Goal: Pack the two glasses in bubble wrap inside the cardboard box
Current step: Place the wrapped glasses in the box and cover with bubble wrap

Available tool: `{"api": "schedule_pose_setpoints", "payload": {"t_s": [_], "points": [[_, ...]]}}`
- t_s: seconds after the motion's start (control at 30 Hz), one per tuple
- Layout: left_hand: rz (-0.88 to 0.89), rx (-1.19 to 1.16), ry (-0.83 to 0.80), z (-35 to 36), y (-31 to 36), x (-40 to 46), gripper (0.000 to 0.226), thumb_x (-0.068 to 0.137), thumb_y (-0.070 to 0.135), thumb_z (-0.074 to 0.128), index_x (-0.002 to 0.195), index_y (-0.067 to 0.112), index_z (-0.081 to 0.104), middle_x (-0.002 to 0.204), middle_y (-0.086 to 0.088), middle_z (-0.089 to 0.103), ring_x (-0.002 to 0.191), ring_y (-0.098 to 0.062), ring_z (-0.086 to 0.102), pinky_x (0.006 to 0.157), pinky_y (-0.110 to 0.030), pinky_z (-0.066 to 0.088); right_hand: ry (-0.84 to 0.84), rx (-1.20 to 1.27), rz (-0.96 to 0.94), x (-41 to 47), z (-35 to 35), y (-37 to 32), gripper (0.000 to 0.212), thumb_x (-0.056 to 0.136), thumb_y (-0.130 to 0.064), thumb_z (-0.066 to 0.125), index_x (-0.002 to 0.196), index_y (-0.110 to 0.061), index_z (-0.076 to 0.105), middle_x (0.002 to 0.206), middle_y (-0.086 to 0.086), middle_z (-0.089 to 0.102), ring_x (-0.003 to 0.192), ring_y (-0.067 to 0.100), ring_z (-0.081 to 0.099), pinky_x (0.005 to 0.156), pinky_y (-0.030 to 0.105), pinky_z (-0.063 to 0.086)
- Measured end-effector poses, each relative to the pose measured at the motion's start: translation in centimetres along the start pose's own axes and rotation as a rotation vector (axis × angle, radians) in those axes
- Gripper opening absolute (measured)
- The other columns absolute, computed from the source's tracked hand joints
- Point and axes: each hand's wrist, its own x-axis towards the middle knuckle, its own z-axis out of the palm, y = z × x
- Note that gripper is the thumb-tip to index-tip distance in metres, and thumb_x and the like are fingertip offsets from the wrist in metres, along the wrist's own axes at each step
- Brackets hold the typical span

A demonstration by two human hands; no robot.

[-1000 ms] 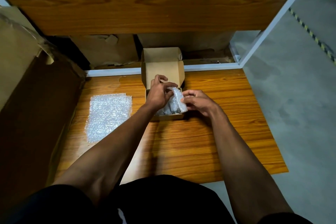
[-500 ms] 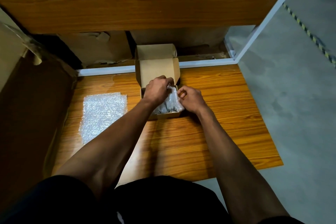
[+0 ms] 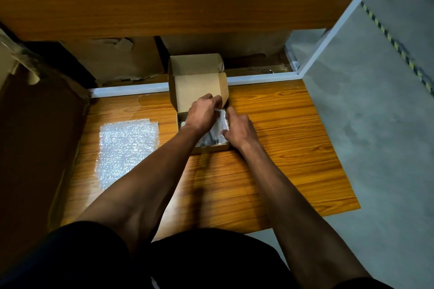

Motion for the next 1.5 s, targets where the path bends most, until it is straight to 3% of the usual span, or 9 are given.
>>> {"api": "schedule_pose_setpoints", "payload": {"t_s": [0.1,0.23,0.37,0.53,0.73,0.97,1.13,1.27,1.5], "points": [[-0.006,0.003,-0.016,0.3,-0.7,0.2,0.022,0.094,0.008,0.072,0.112,0.021,0.069,0.107,-0.005,0.061,0.089,-0.023,0.061,0.073,-0.034,0.054,0.044,-0.083,-0.049,-0.1,0.5,-0.4,0.046,0.09,-0.012,0.077,0.13,-0.02,0.057,0.113,0.008,0.065,0.086,0.022,0.063,0.065,0.029,0.049],[0.028,0.033,-0.053,0.7,-1.9,0.5,0.022,0.094,0.006,0.072,0.112,0.019,0.074,0.11,-0.005,0.062,0.093,-0.024,0.064,0.074,-0.028,0.048,0.09,-0.148,-0.065,-0.4,0.8,-1.0,0.037,0.094,-0.009,0.071,0.129,-0.017,0.063,0.123,0.005,0.057,0.087,0.018,0.061,0.067,0.028,0.044],[0.059,0.044,-0.07,0.8,-2.6,0.2,0.024,0.095,0.008,0.072,0.116,0.019,0.077,0.116,-0.005,0.062,0.096,-0.025,0.065,0.078,-0.035,0.056,0.134,-0.188,-0.066,-0.8,1.5,-1.1,0.02,0.101,-0.023,0.064,0.119,-0.015,0.069,0.123,0.006,0.06,0.094,0.021,0.065,0.071,0.03,0.049],[0.083,0.076,-0.089,0.9,-2.7,0.1,0.023,0.1,0.017,0.067,0.12,0.022,0.077,0.122,-0.004,0.062,0.113,-0.024,0.059,0.087,-0.037,0.054,0.119,-0.189,-0.058,-1.1,1.7,-0.8,0.035,0.102,-0.037,0.063,0.127,-0.013,0.066,0.132,0.008,0.054,0.115,0.024,0.057,0.084,0.034,0.051],[0.059,0.103,-0.138,0.9,-3.0,-0.5,0.039,0.098,0.053,0.064,0.127,0.028,0.068,0.131,-0.002,0.057,0.119,-0.024,0.051,0.097,-0.044,0.047,0.121,-0.113,0.019,-0.6,1.8,-0.9,0.021,0.099,-0.024,0.069,0.118,-0.015,0.071,0.125,0.005,0.055,0.104,0.018,0.058,0.079,0.027,0.05],[0.038,0.086,-0.208,0.5,-3.2,-0.8,0.038,0.098,0.044,0.068,0.135,0.033,0.063,0.142,-0.001,0.054,0.129,-0.025,0.043,0.106,-0.049,0.036,0.106,-0.033,0.083,-0.4,1.5,-0.9,0.022,0.098,-0.019,0.07,0.118,-0.011,0.072,0.129,0.008,0.056,0.103,0.017,0.056,0.076,0.024,0.045],[0.017,0.114,-0.241,0.3,-2.8,-1.0,0.056,0.091,0.058,0.072,0.139,0.033,0.059,0.146,-0.001,0.05,0.132,-0.026,0.04,0.107,-0.05,0.035,0.102,0.043,0.129,-0.2,1.4,-1.0,0.024,0.094,-0.018,0.074,0.117,-0.011,0.072,0.129,0.008,0.053,0.09,0.01,0.043,0.072,0.022,0.039],[0.001,0.13,-0.213,0.5,-2.4,-1.2,0.062,0.088,0.065,0.072,0.138,0.031,0.057,0.144,0.0,0.05,0.132,-0.027,0.04,0.105,-0.051,0.035,0.096,0.061,0.129,-0.2,1.2,-0.9,0.024,0.091,-0.019,0.078,0.112,-0.016,0.066,0.126,0.007,0.054,0.093,0.014,0.049,0.071,0.025,0.038],[-0.035,0.087,-0.262,0.5,-1.8,-1.3,0.057,0.092,0.052,0.074,0.14,0.03,0.053,0.147,-0.001,0.047,0.134,-0.029,0.035,0.108,-0.051,0.032,0.091,0.097,0.146,-0.1,1.5,-0.6,0.021,0.091,-0.019,0.078,0.11,-0.023,0.071,0.127,0.004,0.052,0.099,0.016,0.053,0.072,0.024,0.039]]}}
